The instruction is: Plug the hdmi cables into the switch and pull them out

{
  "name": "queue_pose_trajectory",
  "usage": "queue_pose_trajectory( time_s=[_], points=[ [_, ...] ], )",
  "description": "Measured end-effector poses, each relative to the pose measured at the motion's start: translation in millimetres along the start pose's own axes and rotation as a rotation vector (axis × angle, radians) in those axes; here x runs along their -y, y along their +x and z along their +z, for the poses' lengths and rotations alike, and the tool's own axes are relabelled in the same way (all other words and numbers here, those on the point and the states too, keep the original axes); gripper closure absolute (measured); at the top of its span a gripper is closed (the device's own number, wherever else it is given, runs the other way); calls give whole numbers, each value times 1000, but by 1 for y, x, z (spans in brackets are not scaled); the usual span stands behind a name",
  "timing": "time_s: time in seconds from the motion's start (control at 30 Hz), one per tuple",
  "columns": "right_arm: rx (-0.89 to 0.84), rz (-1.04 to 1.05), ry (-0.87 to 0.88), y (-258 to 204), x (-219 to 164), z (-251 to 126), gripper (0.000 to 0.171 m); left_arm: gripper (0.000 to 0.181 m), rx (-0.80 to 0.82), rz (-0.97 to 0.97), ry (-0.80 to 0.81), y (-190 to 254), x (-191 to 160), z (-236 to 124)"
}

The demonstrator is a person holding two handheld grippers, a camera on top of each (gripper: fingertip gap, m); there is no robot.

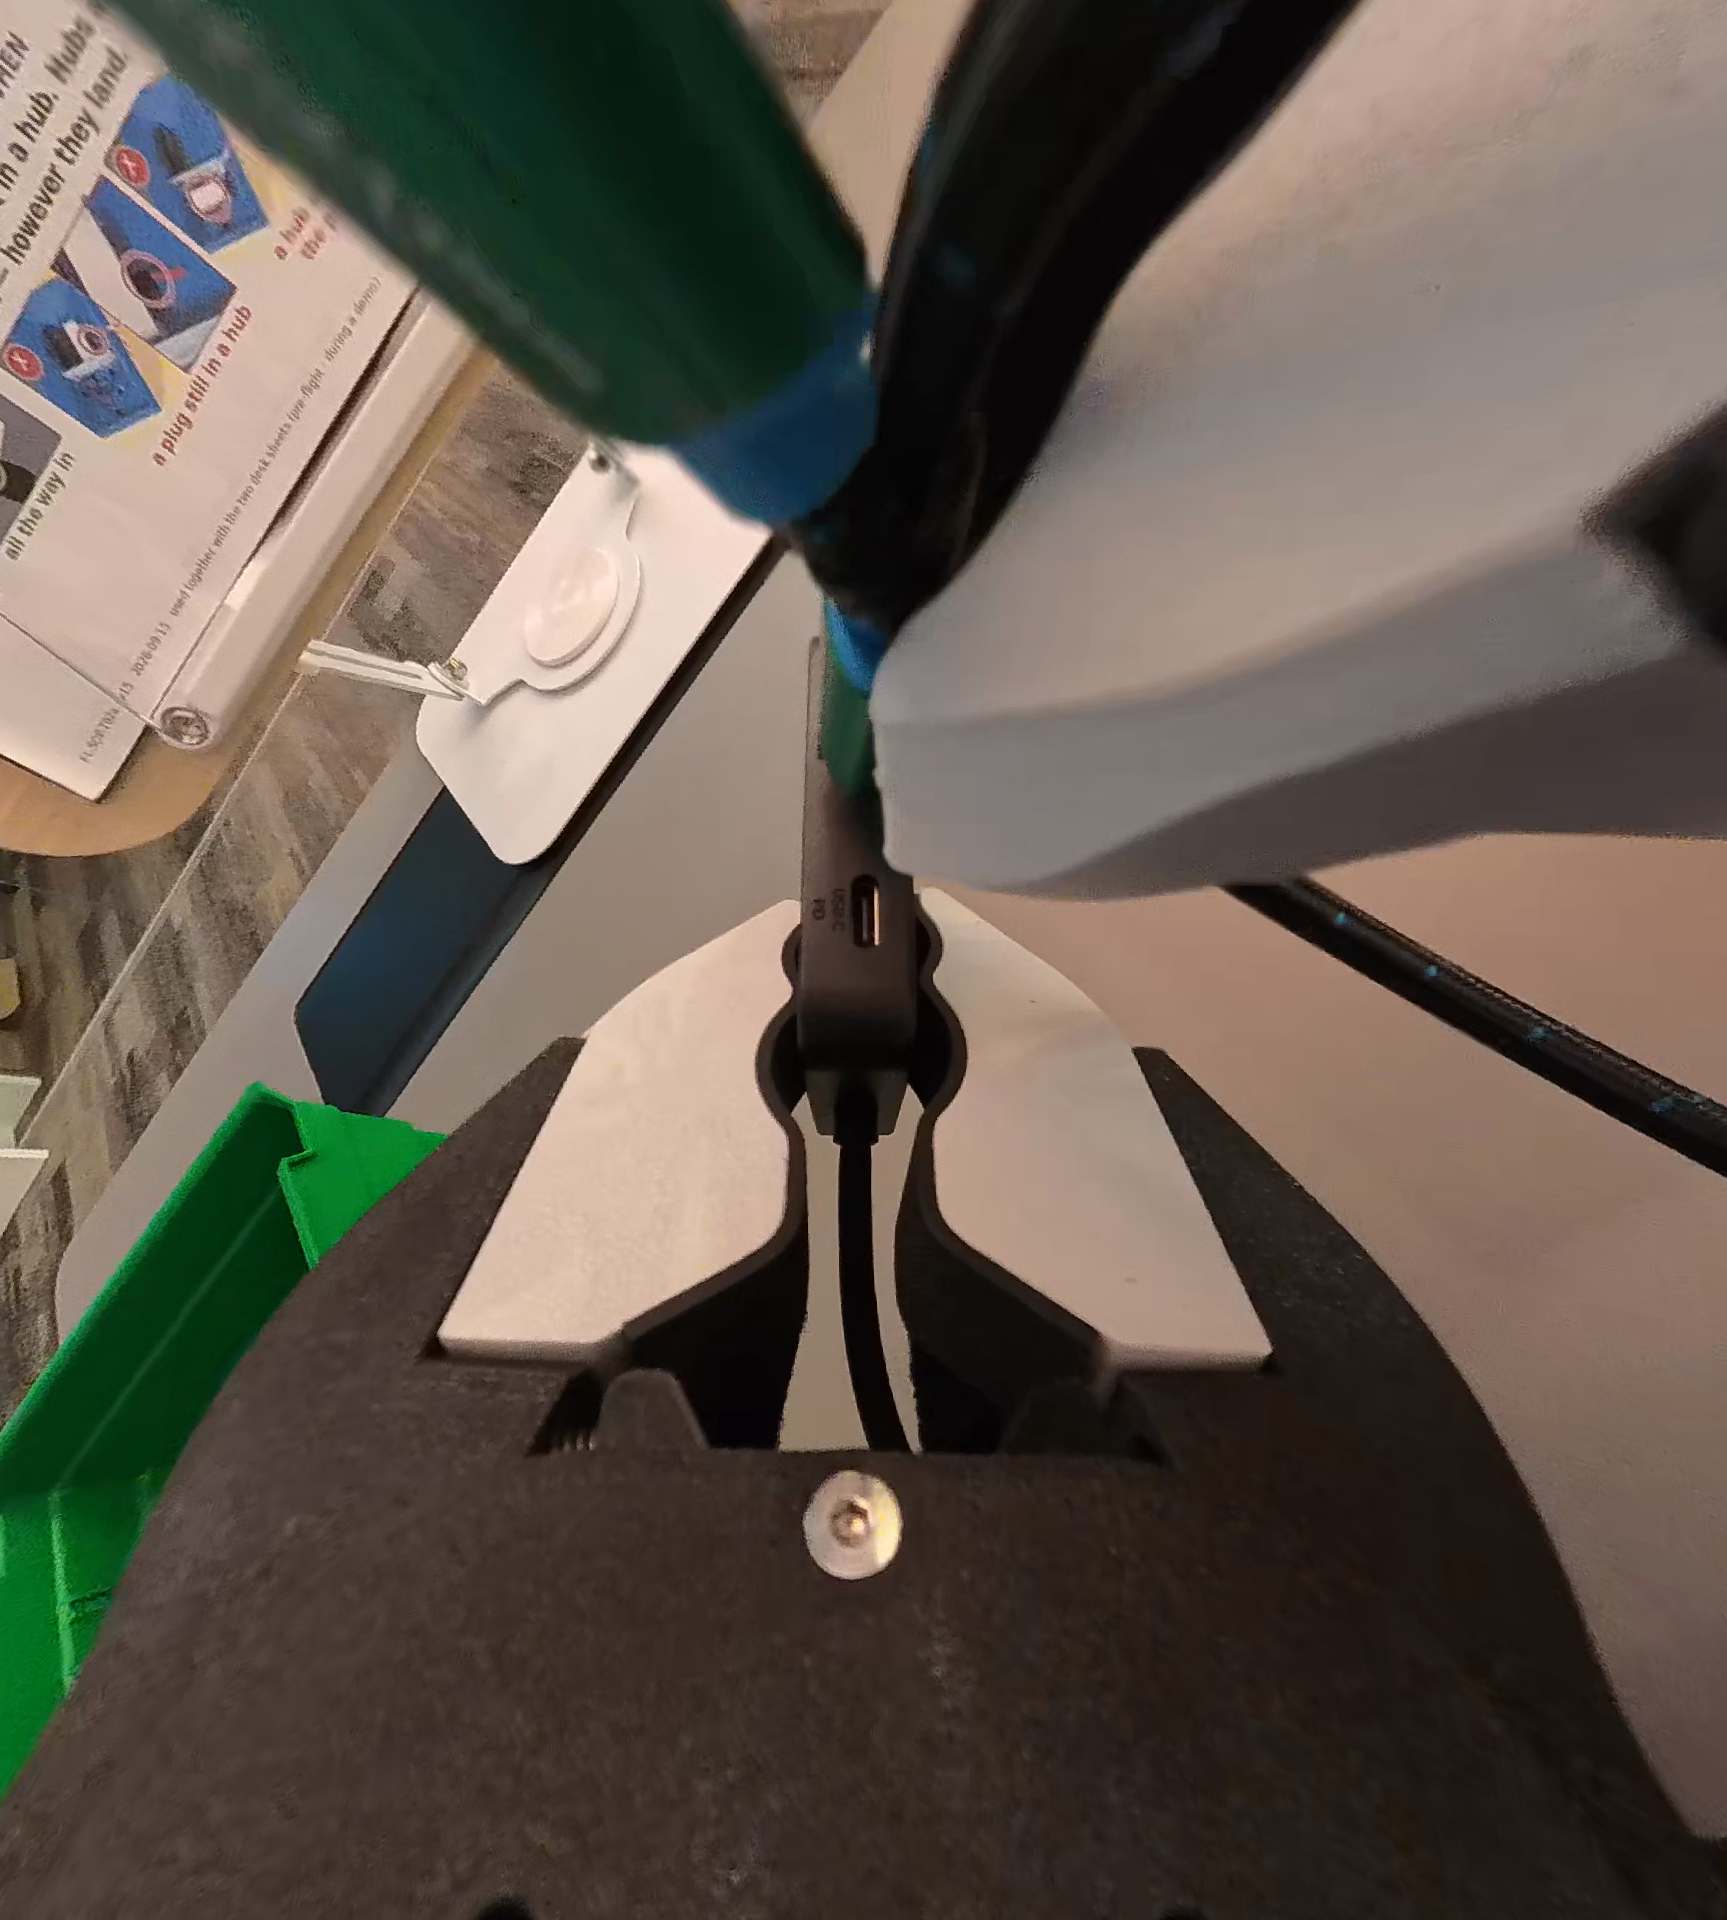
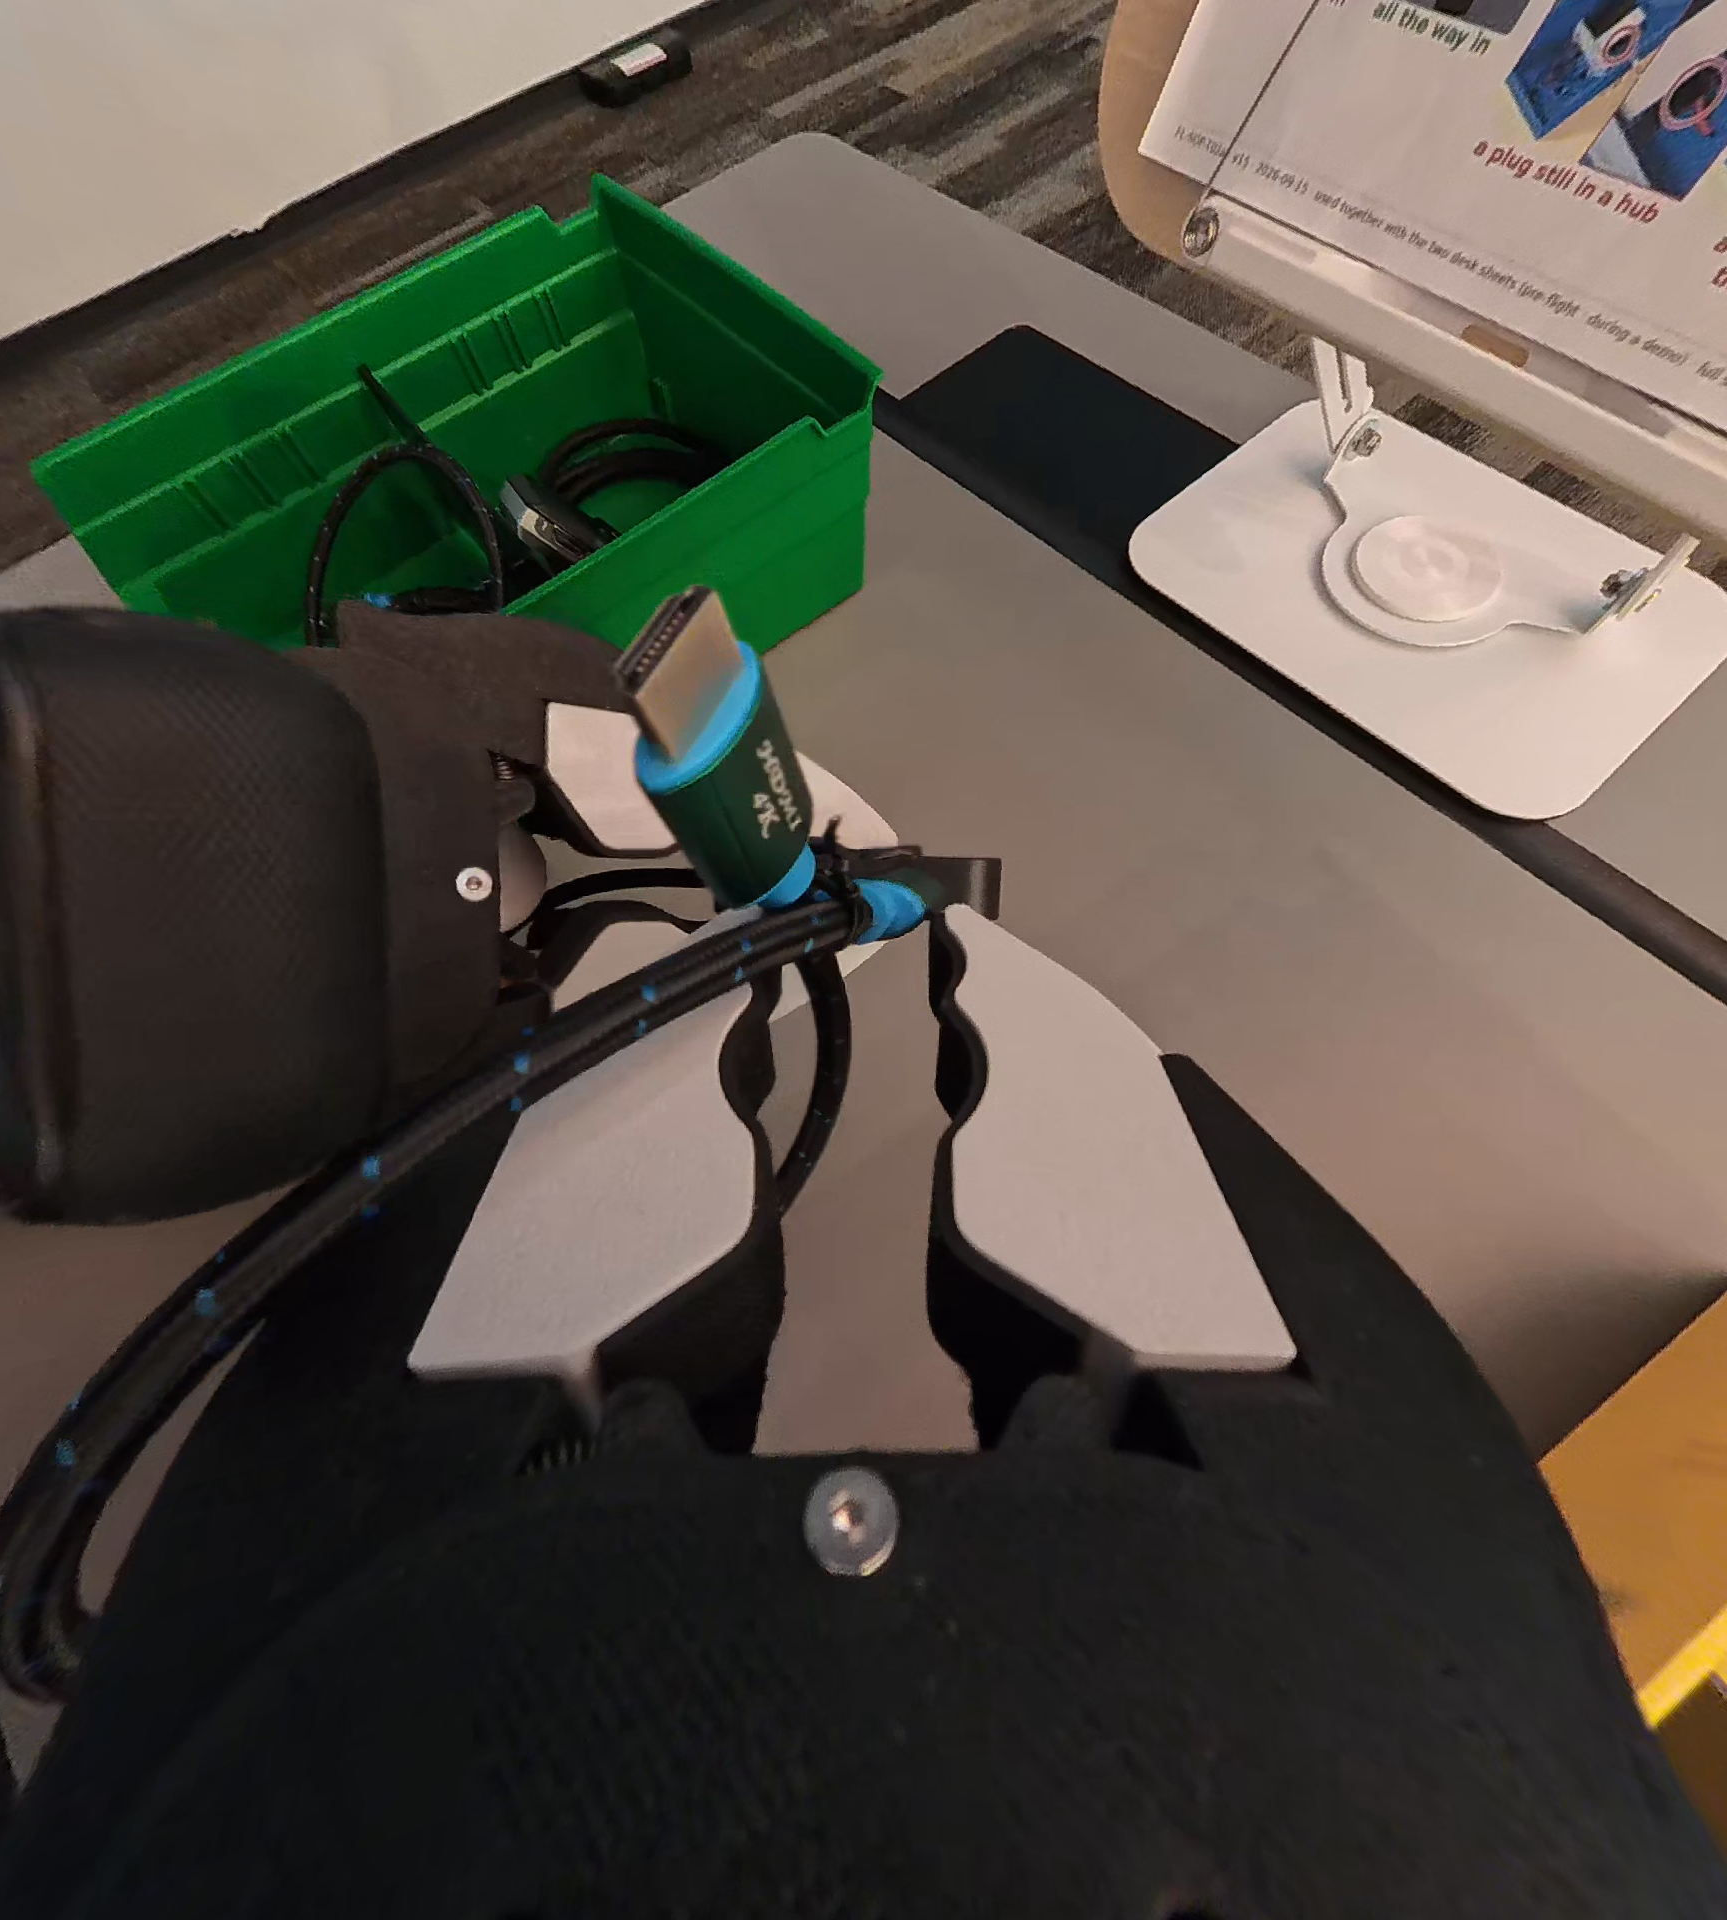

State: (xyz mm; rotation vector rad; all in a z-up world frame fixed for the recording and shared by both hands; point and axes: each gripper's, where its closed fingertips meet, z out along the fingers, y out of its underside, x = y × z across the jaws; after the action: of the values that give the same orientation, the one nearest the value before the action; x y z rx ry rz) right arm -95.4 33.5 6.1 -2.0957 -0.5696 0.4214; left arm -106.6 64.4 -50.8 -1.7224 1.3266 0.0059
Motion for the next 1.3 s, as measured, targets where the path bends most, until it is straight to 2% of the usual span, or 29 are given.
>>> queue_pose_trajectory(
  time_s=[0.33, 0.6, 1.0, 1.3],
  points=[
    [-19, 6, 7, 6, -1, 4, 146, 168, 12, 22, -14, 0, -3, 2],
    [37, 67, 42, 11, 2, 3, 148, 167, 78, 72, -10, -7, -1, 1],
    [16, 40, 22, 10, 0, 7, 147, 167, 100, 103, -23, -7, -2, 1],
    [-6, -59, 62, 8, 8, 1, 150, 168, 13, 31, 31, -7, 5, -5]
  ],
)
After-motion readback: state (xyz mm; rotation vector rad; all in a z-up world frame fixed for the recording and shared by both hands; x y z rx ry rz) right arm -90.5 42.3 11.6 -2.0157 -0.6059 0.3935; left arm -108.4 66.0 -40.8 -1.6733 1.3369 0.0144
